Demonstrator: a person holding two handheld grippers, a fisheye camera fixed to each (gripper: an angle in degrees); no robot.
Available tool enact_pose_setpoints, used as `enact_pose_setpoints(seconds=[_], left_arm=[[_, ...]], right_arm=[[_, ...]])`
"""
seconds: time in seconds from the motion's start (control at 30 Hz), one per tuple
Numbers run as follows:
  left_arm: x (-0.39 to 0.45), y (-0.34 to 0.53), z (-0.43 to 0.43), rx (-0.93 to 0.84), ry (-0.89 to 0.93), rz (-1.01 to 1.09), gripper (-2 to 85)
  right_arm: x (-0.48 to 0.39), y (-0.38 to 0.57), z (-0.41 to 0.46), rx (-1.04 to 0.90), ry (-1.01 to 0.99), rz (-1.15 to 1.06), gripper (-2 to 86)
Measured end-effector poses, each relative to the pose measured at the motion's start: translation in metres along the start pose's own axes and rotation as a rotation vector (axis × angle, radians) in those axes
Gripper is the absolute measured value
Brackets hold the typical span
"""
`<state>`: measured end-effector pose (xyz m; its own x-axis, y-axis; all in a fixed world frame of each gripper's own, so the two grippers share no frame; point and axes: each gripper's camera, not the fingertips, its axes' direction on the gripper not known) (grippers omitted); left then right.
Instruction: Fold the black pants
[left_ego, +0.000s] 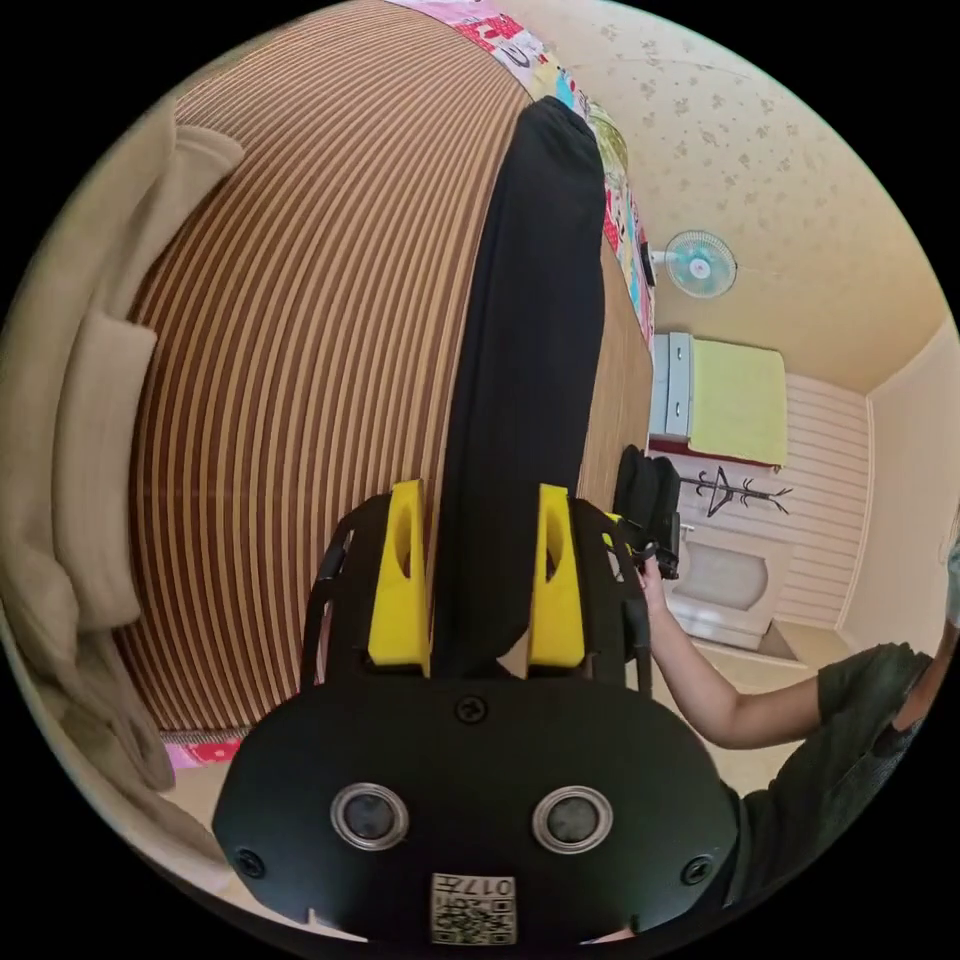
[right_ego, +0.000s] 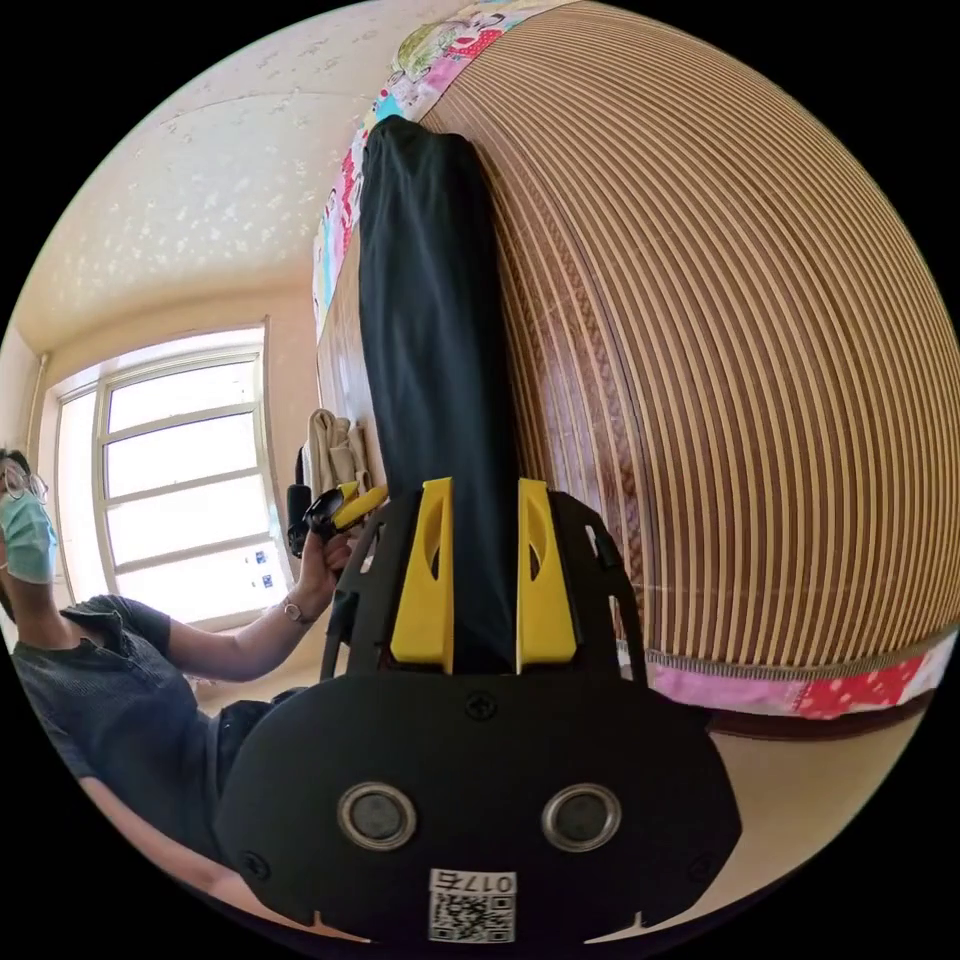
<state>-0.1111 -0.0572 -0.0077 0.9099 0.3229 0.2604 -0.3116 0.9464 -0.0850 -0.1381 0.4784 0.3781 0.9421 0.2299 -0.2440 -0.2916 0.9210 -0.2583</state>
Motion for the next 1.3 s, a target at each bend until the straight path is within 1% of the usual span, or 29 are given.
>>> enact_pose_setpoints(seconds=[0.1,0.17,0.2,0.33,0.37,0.4,0.43,0.5,0.6,0.73,0.8,0.83,0.87,0.9,0.93,1.0,1.07,1.1,1.13,1.17,1.2,1.23,1.3], left_arm=[[-0.002,-0.042,0.01,0.016,0.048,0.003,9.8],[-0.002,-0.062,0.018,0.002,0.104,-0.018,8.9],[-0.002,-0.072,0.025,-0.037,0.115,-0.028,7.4],[-0.002,-0.077,0.024,-0.104,0.138,-0.059,4.2],[0.006,-0.07,0.014,-0.087,0.202,0.004,3.9],[0.014,-0.06,0.003,-0.08,0.293,0.072,3.8],[0.017,-0.054,-0.002,-0.082,0.349,0.091,3.8],[0.029,-0.025,-0.029,-0.097,0.563,0.147,3.7],[0.061,0.018,-0.073,-0.112,0.703,0.253,3.6],[0.135,0.067,-0.127,-0.147,0.759,0.431,3.6],[0.195,0.091,-0.166,-0.156,0.77,0.585,3.7],[0.21,0.096,-0.176,-0.159,0.778,0.629,3.7],[0.239,0.104,-0.195,-0.159,0.796,0.722,3.7],[0.266,0.111,-0.214,-0.149,0.819,0.81,3.8],[0.278,0.113,-0.223,-0.141,0.832,0.848,3.8],[0.317,0.113,-0.253,-0.088,0.88,0.953,4.2],[0.336,0.108,-0.267,-0.027,0.891,0.998,4.7],[0.342,0.1,-0.272,0.025,0.878,0.981,4.8],[0.342,0.095,-0.272,0.056,0.862,0.963,4.9],[0.338,0.081,-0.271,0.121,0.81,0.903,4.9],[0.33,0.062,-0.264,0.168,0.742,0.811,4.7],[0.325,0.051,-0.26,0.184,0.704,0.762,4.6],[0.302,0.009,-0.237,0.23,0.55,0.613,3.9]], right_arm=[[0.009,-0.053,0.007,0.024,0.005,-0.024,10.4],[0.012,-0.083,0.019,0.0,-0.069,-0.046,9.5],[0.013,-0.097,0.026,-0.019,-0.103,-0.04,8.7],[0.007,-0.1,0.028,-0.002,-0.158,-0.005,4.6],[0.005,-0.095,0.023,0.014,-0.188,-0.015,4.2],[0.0,-0.083,0.01,0.048,-0.292,-0.041,3.5],[-0.006,-0.067,-0.004,0.076,-0.405,-0.064,2.9],[-0.022,-0.037,-0.029,0.11,-0.52,-0.114,2.1],[-0.061,0.018,-0.079,0.15,-0.603,-0.227,1.2],[-0.134,0.083,-0.145,0.196,-0.621,-0.354,0.7],[-0.168,0.101,-0.175,0.234,-0.623,-0.419,0.5],[-0.192,0.11,-0.194,0.256,-0.636,-0.484,0.5],[-0.204,0.114,-0.203,0.263,-0.646,-0.524,0.4],[-0.228,0.118,-0.221,0.273,-0.669,-0.611,0.4],[-0.253,0.12,-0.239,0.291,-0.68,-0.699,0.4],[-0.287,0.117,-0.261,0.319,-0.663,-0.813,0.4],[-0.314,0.107,-0.276,0.336,-0.612,-0.885,0.4],[-0.325,0.094,-0.282,0.343,-0.545,-0.889,0.5],[-0.332,0.074,-0.283,0.334,-0.474,-0.827,0.5],[-0.334,0.063,-0.281,0.327,-0.43,-0.795,0.5],[-0.335,0.04,-0.275,0.319,-0.334,-0.734,0.5],[-0.332,0.014,-0.265,0.303,-0.239,-0.669,0.5],[-0.322,-0.028,-0.244,0.266,-0.142,-0.568,0.5]])
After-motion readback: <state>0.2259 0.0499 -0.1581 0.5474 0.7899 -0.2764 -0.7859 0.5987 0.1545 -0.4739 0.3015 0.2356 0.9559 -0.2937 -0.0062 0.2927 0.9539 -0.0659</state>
